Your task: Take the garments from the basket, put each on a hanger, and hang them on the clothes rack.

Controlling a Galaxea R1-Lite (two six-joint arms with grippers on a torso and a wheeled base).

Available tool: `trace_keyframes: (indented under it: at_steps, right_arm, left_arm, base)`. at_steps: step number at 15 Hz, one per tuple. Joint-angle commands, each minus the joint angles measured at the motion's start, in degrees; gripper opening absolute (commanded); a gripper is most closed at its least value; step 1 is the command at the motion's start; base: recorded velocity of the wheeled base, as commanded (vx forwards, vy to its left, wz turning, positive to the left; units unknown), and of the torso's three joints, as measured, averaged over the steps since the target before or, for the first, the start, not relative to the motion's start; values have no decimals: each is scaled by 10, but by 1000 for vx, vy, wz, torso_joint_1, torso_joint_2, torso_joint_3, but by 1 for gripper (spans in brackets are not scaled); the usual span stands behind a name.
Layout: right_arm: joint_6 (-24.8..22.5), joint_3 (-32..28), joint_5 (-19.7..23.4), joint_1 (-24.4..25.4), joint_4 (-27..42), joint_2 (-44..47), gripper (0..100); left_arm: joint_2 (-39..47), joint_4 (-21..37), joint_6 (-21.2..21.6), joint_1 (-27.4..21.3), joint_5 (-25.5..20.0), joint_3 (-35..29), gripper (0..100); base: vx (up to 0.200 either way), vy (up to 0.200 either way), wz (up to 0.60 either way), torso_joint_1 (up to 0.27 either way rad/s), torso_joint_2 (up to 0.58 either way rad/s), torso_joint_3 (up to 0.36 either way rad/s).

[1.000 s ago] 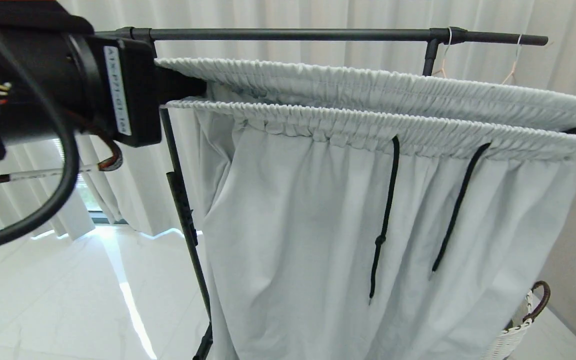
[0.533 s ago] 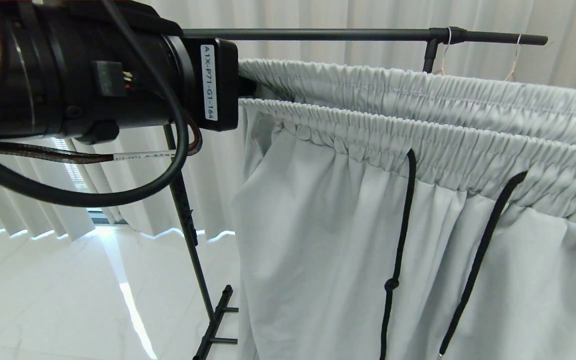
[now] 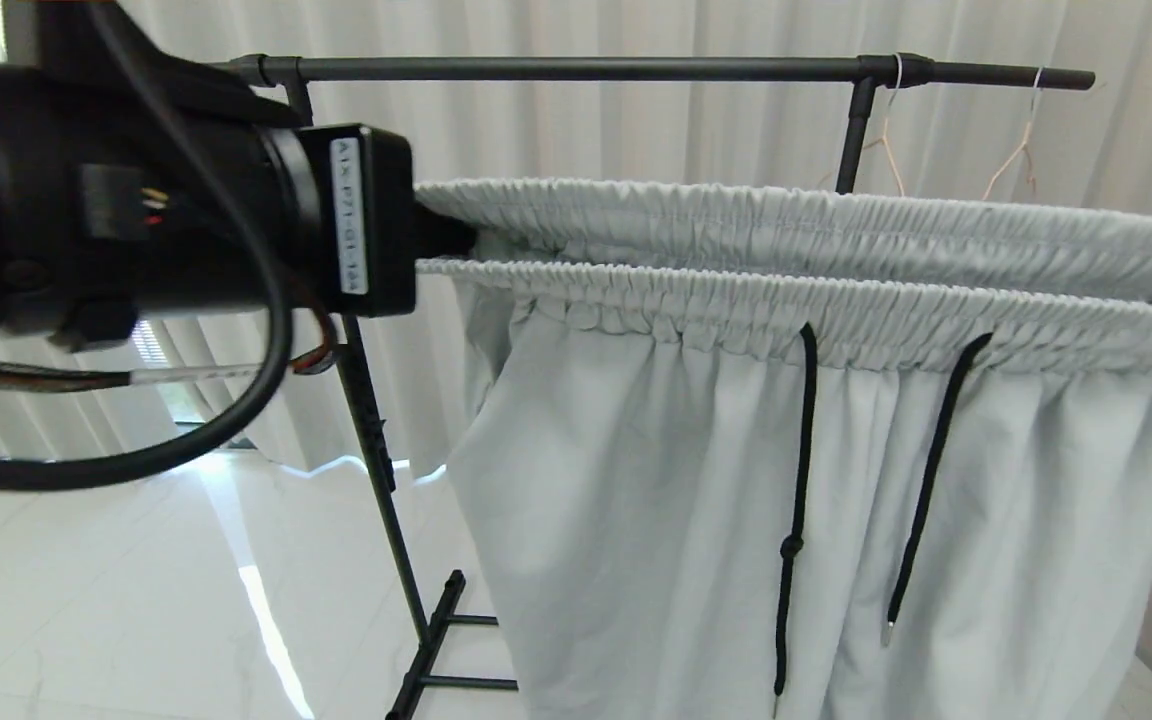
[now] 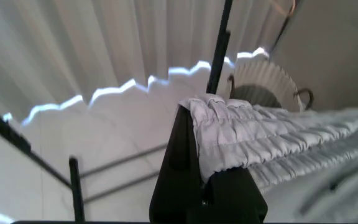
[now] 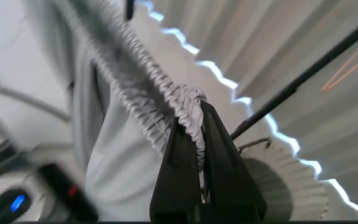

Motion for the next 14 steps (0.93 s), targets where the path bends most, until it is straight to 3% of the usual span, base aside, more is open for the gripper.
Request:
trace_keyframes:
  at_steps: [1,3,5,8,12,14]
  right_arm:
    - [-1,0,-12,-1,-71,67,0]
    - [-1,-1,-12,12,-162,110,0]
    - [-1,-1,-11,39,-252,147,0]
    - [0,-2,-12,62,-302,172,0]
    - [1,0,-15,61,-299,167,0]
    - [1,-2,-37,41,-282,158,0]
  left_arm:
    - [-83,75,-35,-34,-27,0,0]
    - [-139,129,-40,-72,-98,3,0]
    - [-176,132,-38,-118,-146,15,0]
    - [-190,132,-39,-174,-153,18,0]
    - [-189,132,-18,-177,-151,34,0]
    - [-183,132,11,-164,-122,39,0]
  base:
    - [0,0,0,0,0,0]
    - [0,0,0,0,0,0]
    - [0,0,0,0,0,0]
    - [0,0,0,0,0,0]
    - [0,0,0,0,0,0]
    - [0,0,0,0,0,0]
